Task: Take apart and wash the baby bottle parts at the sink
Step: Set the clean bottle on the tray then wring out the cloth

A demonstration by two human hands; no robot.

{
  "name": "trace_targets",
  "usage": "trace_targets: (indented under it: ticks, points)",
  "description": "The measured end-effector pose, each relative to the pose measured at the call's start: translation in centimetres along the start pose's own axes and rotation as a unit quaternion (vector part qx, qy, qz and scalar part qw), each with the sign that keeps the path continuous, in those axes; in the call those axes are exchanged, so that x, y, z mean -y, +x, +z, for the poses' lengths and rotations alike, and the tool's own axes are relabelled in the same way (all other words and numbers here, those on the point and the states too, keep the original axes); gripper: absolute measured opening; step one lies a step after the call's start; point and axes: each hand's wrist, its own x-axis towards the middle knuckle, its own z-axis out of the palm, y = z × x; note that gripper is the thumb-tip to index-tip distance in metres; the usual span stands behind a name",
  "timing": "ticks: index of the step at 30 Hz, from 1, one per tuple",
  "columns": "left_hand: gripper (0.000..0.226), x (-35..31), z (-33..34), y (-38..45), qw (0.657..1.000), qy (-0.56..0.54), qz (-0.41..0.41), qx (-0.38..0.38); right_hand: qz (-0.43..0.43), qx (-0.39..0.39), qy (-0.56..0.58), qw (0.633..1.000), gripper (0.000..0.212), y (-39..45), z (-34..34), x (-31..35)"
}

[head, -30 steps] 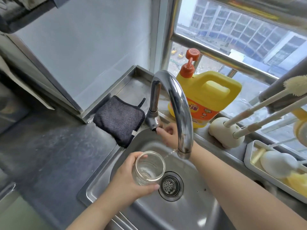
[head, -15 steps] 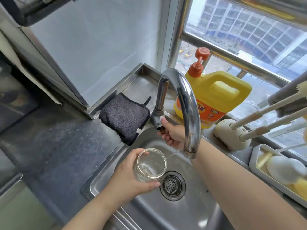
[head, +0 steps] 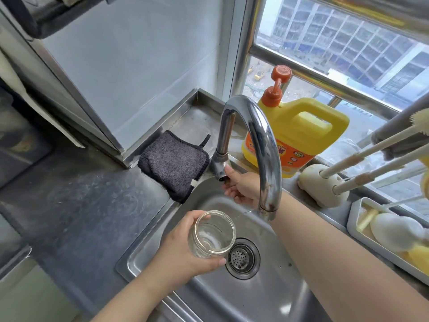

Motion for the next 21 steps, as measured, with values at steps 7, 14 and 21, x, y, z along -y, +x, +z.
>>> trace_targets:
  ticks: [7, 14, 21]
  points:
    - [0.079, -1.3, 1.6, 0.5, 1.0, 0.0, 0.026, 0.015, -0.153, -0.127, -0.223, 0.954, 0.019, -7.5, -2.8, -2.8]
    - [0.075, -4.8, 6.8, 1.1, 0.992, -0.052, 0.059, 0.098, -0.163, -0.112, -0.224, 0.954, 0.052, -17.5, -5.8, -8.8]
    - [0.072, -9.3, 13.6, 0.2, 0.974, -0.05, 0.063, 0.211, -0.19, -0.238, -0.059, 0.951, 0.071, -23.4, -7.4, -12.7]
